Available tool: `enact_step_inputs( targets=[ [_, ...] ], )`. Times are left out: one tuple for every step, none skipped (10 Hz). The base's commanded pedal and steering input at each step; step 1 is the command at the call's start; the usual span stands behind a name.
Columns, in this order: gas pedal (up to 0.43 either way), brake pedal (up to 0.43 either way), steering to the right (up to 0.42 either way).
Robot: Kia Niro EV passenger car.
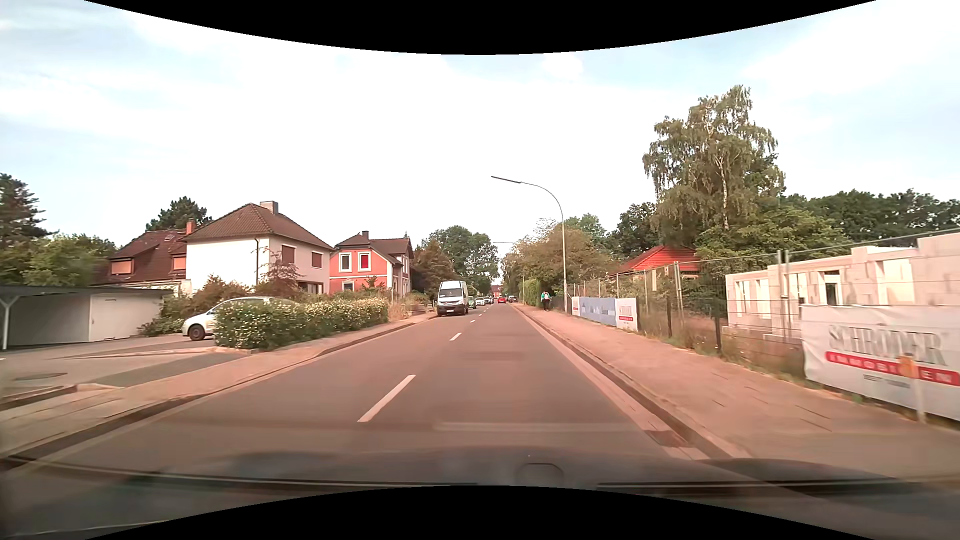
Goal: Follow the waypoints while adhering to traffic rules and regulations
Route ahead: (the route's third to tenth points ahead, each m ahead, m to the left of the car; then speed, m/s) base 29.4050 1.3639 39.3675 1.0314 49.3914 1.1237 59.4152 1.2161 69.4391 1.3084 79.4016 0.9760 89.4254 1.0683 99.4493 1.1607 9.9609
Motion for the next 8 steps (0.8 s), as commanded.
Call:
enact_step_inputs(
  targets=[
    [0.268, 0.000, -0.001],
    [0.268, 0.000, -0.001],
    [0.268, 0.000, -0.001],
    [0.268, 0.000, -0.001],
    [0.268, 0.000, -0.001],
    [0.268, 0.000, 0.000],
    [0.268, 0.000, 0.001],
    [0.268, 0.000, 0.001]
  ],
)
